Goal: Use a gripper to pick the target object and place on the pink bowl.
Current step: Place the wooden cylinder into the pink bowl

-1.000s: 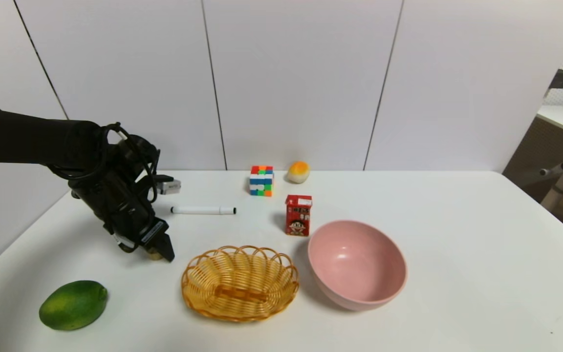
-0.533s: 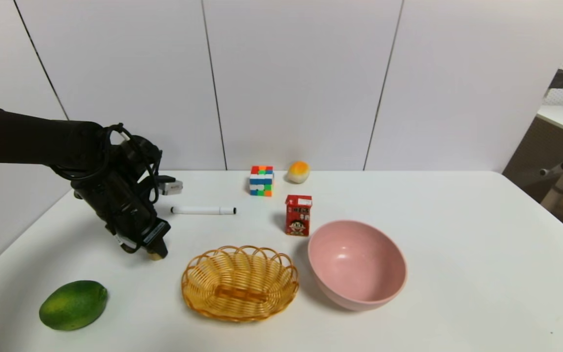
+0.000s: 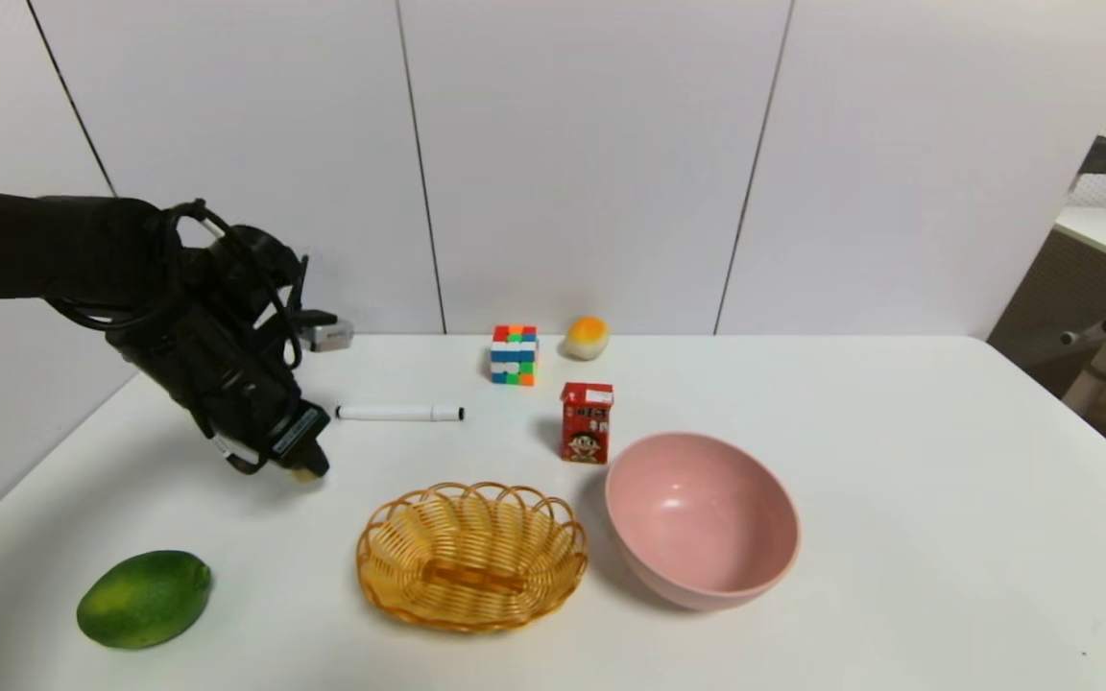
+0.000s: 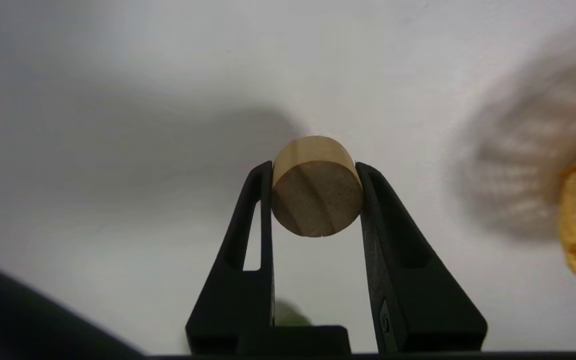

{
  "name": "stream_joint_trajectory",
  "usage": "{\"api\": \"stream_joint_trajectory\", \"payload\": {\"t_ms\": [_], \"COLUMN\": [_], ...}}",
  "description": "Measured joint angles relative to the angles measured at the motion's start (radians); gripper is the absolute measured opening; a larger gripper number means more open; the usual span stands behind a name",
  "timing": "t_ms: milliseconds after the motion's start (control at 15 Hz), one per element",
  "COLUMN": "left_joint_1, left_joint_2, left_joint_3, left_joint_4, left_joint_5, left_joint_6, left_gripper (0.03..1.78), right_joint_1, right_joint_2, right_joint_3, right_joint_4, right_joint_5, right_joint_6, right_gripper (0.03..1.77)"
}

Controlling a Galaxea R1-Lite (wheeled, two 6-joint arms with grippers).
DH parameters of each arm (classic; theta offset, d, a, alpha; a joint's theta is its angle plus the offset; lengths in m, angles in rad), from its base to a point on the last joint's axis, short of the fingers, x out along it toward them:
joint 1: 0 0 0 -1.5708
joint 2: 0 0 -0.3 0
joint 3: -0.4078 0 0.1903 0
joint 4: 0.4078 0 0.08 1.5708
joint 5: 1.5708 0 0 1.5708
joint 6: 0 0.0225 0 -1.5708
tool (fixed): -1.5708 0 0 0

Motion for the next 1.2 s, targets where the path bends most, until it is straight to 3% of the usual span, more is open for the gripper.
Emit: {"api": "stream_joint_trajectory", "payload": {"t_ms": [200, 467, 800, 1200], "left_joint_1": [-0.066, -0.220, -0.417, -0.598], "left_joint_2": [-0.053, -0.056, 0.039, 0.190], "left_joint_3": [-0.091, -0.252, -0.416, -0.459], "left_joint_4": [-0.001, -0.008, -0.019, -0.146], "left_joint_5": [-0.005, -0.010, -0.096, -0.109], "left_joint_6": [0.000, -0.001, -0.001, -0.002], "left_gripper": [0.52, 0.52, 0.52, 0.52], "right_joint_1": [0.000, 0.000, 0.000, 0.000], "right_joint_2": [0.000, 0.000, 0.000, 0.000], "right_joint_3": [0.000, 0.000, 0.000, 0.000], "right_joint_4": [0.000, 0.000, 0.000, 0.000], "right_joint_5": [0.000, 0.000, 0.000, 0.000], "right_joint_6": [0.000, 0.000, 0.000, 0.000], "right_gripper": [1.71, 1.71, 1.71, 1.71]}}
